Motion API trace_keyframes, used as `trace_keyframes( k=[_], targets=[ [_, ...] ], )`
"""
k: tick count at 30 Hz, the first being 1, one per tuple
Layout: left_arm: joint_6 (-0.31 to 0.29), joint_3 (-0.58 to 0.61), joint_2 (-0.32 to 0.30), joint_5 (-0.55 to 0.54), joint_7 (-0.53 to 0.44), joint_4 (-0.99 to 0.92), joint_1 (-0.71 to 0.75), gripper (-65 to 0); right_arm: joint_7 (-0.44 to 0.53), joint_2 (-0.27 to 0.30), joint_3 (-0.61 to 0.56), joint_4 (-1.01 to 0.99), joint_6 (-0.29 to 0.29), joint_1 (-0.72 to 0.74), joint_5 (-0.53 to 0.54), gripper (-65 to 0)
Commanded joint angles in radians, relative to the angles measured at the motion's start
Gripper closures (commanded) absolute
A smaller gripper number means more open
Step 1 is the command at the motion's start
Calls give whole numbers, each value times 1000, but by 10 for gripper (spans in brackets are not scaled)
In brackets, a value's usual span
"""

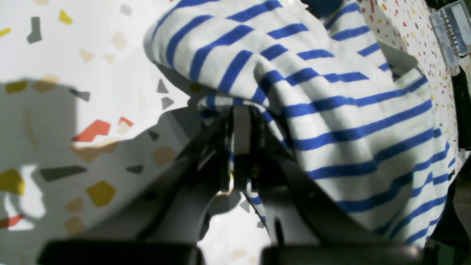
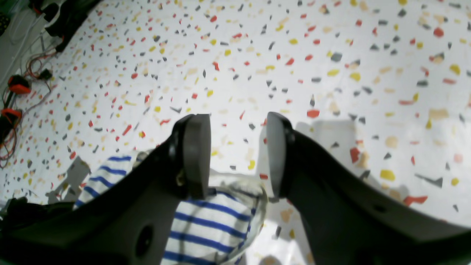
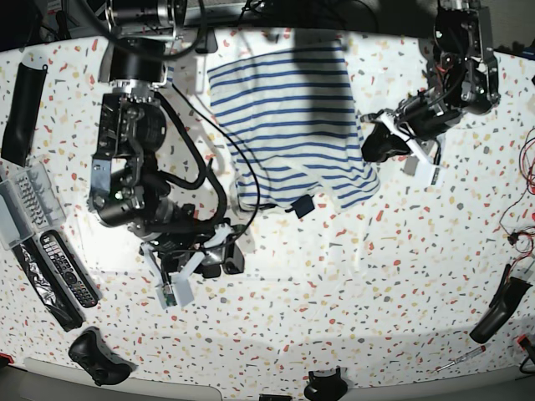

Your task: Layout the t-shirt on the table in an organized manner, then fold the t-shirt properly

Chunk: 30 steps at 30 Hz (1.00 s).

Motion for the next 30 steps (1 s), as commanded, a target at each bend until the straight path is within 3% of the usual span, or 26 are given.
trace_keyframes(
  k=[1,7,10,15,18,21,26,30],
  targets=[
    [-8,-3,-6,-24,-24,39,-10,0,21,1,2,15,8,31,22,-244],
    [8,-16,-53,-24,-25,195,12,0,-46,31,4,31,8,36,29,-237],
    [66,-72,-78,-24,-40,281,50,0,-93,74,4,72,8,20,29,-156],
    [72,-225,-86,-24,-77,370,163,0,-157,140,4,187,8,-87,21,0],
    [72,-304,-86,-24,-76,387,240,0,-224,156,19,264,8,-173,21,0],
    [72,-367,-86,-24,-54,387,321,0,-223,155,73,357,8,-285,22,0],
    [70,-458,-86,-19,-23,387,444,0,-223,154,220,488,8,-509,23,0],
    [30,-509,-86,-21,48,387,525,0,-223,142,337,506,15,-711,23,0]
  ],
)
